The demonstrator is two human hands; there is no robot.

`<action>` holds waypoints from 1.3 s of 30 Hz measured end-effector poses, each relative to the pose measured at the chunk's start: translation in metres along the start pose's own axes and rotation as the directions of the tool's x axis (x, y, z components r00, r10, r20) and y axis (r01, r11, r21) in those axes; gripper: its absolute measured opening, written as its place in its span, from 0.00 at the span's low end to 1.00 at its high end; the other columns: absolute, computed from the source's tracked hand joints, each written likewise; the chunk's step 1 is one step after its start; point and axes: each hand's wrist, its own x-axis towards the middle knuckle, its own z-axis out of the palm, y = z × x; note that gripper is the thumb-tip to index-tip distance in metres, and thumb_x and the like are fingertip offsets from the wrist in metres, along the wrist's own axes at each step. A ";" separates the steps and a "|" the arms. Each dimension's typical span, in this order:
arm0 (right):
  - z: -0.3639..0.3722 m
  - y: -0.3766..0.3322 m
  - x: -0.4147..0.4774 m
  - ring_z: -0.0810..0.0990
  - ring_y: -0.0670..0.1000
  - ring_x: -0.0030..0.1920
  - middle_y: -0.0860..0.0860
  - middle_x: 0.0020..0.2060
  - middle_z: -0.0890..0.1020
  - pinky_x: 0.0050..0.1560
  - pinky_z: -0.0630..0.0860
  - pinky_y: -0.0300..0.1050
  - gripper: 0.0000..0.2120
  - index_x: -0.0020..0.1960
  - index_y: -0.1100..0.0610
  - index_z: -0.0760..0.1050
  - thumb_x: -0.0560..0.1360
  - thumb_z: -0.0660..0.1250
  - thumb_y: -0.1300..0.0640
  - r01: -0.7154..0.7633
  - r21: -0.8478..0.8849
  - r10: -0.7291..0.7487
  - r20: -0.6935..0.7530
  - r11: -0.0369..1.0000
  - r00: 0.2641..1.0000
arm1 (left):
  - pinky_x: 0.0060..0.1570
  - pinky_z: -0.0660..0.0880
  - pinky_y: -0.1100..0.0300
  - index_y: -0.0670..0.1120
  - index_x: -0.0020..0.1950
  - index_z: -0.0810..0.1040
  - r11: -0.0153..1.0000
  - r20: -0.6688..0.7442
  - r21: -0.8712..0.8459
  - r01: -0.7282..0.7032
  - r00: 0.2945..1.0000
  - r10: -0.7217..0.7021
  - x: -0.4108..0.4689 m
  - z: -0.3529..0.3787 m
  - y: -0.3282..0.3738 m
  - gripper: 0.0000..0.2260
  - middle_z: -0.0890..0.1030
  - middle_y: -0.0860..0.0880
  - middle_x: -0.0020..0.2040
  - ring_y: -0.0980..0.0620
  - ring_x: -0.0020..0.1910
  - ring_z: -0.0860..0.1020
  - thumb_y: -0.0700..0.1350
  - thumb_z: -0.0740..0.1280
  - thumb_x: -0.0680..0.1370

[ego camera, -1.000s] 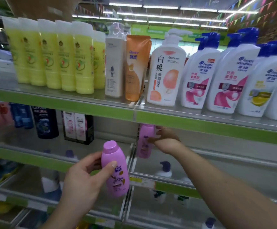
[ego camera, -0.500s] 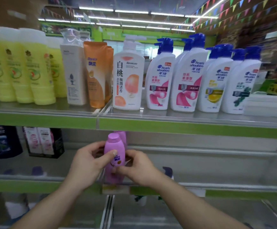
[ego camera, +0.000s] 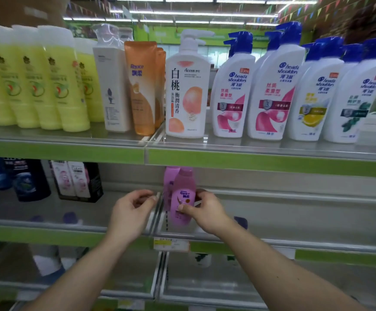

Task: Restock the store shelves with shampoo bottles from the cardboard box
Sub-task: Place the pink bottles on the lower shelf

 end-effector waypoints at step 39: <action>-0.005 0.097 -0.154 0.80 0.46 0.27 0.56 0.34 0.81 0.28 0.74 0.35 0.03 0.44 0.59 0.81 0.76 0.69 0.64 -0.199 0.245 0.257 -0.235 0.949 0.937 | 0.44 0.75 0.58 0.51 0.44 0.82 0.966 0.117 0.049 0.252 0.959 -0.256 -0.160 0.039 -0.143 0.07 0.81 0.46 0.37 0.52 0.38 0.78 0.39 0.71 0.76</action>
